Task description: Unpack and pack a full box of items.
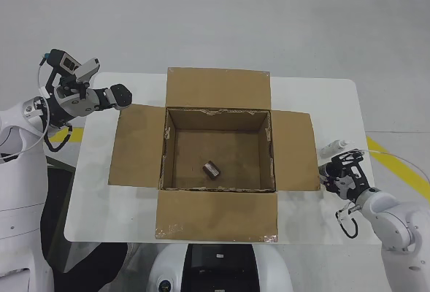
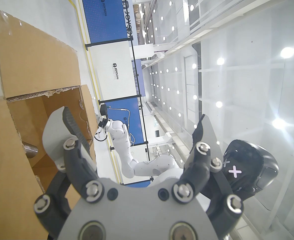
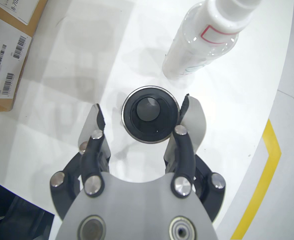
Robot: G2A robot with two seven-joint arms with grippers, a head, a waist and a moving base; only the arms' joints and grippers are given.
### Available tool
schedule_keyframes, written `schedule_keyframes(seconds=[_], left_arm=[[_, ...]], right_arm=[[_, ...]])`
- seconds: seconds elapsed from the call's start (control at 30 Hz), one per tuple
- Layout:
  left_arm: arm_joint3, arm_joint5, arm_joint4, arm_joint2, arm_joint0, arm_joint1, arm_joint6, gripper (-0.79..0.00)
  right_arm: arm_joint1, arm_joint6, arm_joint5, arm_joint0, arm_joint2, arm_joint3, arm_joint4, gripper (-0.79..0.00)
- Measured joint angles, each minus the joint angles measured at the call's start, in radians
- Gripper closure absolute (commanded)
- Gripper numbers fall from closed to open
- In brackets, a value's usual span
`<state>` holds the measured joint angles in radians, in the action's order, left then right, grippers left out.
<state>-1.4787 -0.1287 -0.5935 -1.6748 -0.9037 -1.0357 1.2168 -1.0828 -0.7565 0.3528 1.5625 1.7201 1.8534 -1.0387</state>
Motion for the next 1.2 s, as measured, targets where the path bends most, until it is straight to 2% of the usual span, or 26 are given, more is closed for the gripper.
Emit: schedule_keyframes(seconds=[0.5,0.9,1.2], left_arm=[[0.000,0.000,0.000,0.000,0.000,0.000,0.000,-0.785],[0.000,0.000,0.000,0.000,0.000,0.000,0.000,-0.785],[0.000,0.000,0.000,0.000,0.000,0.000,0.000,-0.785]], right_arm=[[0.000,0.024,-0.003,0.016,0.005,0.013,-0.002,0.000],[0.008,0.039,0.011,0.158,0.111,0.183,0.020,0.000],[0.006,0.079,-0.005,0.302,0.235,0.336,0.036,0.000]])
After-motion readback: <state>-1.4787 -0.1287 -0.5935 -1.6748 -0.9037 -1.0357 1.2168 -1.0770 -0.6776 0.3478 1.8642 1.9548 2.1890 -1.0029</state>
